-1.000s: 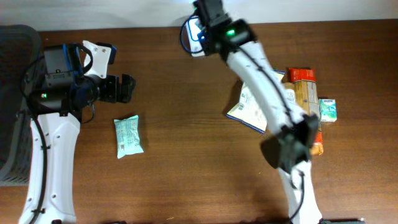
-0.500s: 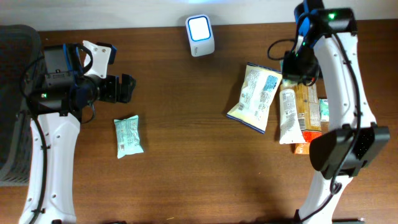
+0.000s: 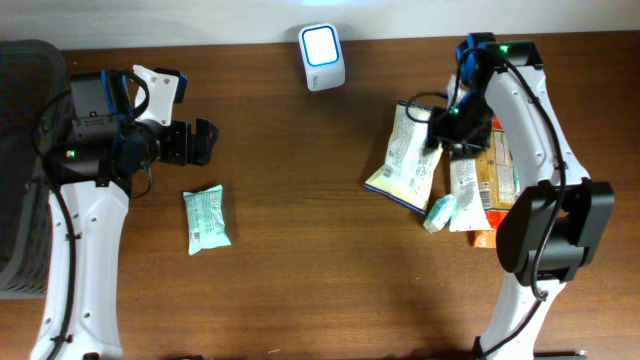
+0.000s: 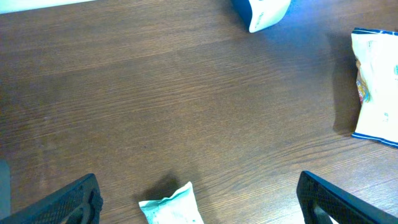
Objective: Scan the item barcode
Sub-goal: 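Carry the Kleenex packet right and set it on the pile, then reach the right gripper left and grasp the large green Kleenex pack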
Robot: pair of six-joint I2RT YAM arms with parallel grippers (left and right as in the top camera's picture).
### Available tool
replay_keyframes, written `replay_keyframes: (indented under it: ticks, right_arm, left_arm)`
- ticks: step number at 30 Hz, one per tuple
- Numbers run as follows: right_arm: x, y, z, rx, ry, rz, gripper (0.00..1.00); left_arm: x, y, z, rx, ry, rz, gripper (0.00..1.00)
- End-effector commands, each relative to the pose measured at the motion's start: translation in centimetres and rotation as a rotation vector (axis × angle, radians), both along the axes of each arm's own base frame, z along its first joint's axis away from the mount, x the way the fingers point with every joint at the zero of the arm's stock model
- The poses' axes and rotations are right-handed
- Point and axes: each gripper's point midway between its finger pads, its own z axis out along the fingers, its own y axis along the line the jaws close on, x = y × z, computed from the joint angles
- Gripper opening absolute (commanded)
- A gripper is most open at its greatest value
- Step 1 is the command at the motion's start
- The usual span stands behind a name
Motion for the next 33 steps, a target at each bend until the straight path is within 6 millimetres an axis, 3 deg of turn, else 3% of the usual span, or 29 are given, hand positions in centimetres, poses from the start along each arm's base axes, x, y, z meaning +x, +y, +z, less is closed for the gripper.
replay_keyframes:
  ticks: [1,2,5,8,13,16,20,25,33]
  right_arm:
    - [1.9,5.8,1.7,0.144,-0.121,0.097,0.47]
    - [2.7,7.5,1.5,0.141,-0.156,0.105,0.47]
    - [4.0,10.3,-0.8,0.073,-0.177,0.061,0.46]
    - [3.9,13.2,-5.1,0.056,-0.133,0.080,0.38]
    - [2.2,14.5,-10.2,0.022,-0.012,0.117,0.37]
    - [1.2,13.1,-11.6,-0.034,0.048,0.110,0.36]
    - [0.7,9.3,-11.8,-0.153,0.095,0.076,0.34]
    - [0.4,4.4,-11.5,-0.161,0.171,-0.030,0.31]
    - [0.1,0.9,-11.4,-0.195,0.207,-0.083,0.25]
  left_arm:
    - [0.0,0.1,1.0,0.012,-0.029,-0.011,0.99]
    - [0.0,0.1,1.0,0.012,-0.029,-0.011,0.99]
    - [0.0,0.1,1.0,0.012,-0.029,-0.011,0.99]
    - [0.0,0.1,1.0,0.012,-0.029,-0.011,0.99]
    - [0.0,0.1,1.0,0.012,-0.029,-0.010,0.99]
    - [0.0,0.1,1.0,0.012,-0.029,-0.011,0.99]
    - [0.0,0.1,1.0,0.012,-0.029,-0.011,0.99]
    - [0.0,0.1,1.0,0.012,-0.029,-0.011,0.99]
    - [0.0,0.1,1.0,0.012,-0.029,-0.011,0.99]
